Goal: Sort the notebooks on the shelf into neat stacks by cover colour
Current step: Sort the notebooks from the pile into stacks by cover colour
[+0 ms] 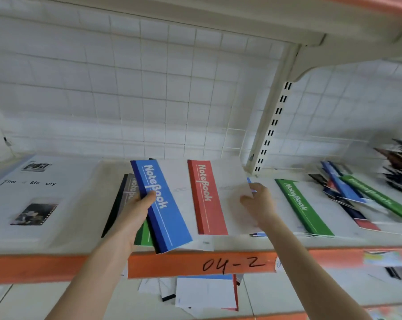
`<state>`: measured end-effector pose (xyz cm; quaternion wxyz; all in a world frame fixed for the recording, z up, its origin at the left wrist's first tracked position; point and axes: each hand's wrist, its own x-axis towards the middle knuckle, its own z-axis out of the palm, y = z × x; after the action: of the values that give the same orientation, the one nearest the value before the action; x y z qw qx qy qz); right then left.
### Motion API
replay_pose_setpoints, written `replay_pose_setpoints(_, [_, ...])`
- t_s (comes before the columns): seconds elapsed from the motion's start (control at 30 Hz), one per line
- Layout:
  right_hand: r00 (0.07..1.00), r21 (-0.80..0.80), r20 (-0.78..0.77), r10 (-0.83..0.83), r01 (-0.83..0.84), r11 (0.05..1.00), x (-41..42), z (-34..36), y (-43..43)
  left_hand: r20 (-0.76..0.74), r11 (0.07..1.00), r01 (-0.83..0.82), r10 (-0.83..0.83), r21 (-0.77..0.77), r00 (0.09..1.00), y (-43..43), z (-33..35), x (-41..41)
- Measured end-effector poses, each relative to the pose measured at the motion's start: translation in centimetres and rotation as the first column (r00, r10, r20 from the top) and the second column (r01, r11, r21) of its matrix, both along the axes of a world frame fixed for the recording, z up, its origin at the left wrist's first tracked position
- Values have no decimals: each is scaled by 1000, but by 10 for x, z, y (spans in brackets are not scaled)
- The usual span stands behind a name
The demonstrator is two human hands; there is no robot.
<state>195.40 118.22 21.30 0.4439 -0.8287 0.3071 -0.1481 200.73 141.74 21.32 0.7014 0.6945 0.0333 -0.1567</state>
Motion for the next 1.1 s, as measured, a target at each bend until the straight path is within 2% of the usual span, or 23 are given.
replay_pose_setpoints(0.1, [980,-252,-196,-34,-17,968,-1,2,-19,46,999,-43,43,-10,998,21,1,9])
replay_pose_setpoints(0.17, [957,-333,-290,-13,-89,939,1,1,-19,43,998,-56,55,32,998,35,1,16])
replay_pose_setpoints(0.33, [945,-389,-324,37,-168,906,10,-4,0,-47,995,-87,89,45,995,61,-2,25])
replay_pose_setpoints(0.5, [907,-423,-416,71,-262,868,11,-14,18,1,997,-35,35,62,999,62,-2,26])
replay_pose_setpoints(0.57, [932,-477,-359,56,-234,847,9,-13,24,23,999,-20,18,50,1000,59,-3,25])
replay_pose_setpoints(0.6, [956,-458,-283,77,-205,865,9,-11,27,38,1000,-5,4,31,999,54,-2,23])
replay_pose_setpoints(0.63, [973,-367,-198,118,-185,911,9,-8,31,57,1000,11,-12,11,998,50,-1,21])
replay_pose_setpoints(0.7, [962,-22,-128,240,-245,969,5,2,42,108,999,42,-41,-11,993,38,3,16])
replay_pose_setpoints(0.73, [948,120,-126,291,-276,953,2,7,48,129,998,61,-57,-25,990,32,4,14])
replay_pose_setpoints(0.77, [932,193,-139,335,-306,932,-1,11,52,146,996,80,-74,-37,986,26,5,12])
replay_pose_setpoints(0.87, [933,170,-147,328,-303,938,-7,12,48,171,992,112,-101,-58,980,6,6,6])
replay_pose_setpoints(1.1, [997,119,-26,74,-71,990,-27,7,-7,172,982,134,-110,-132,979,-46,7,-8])
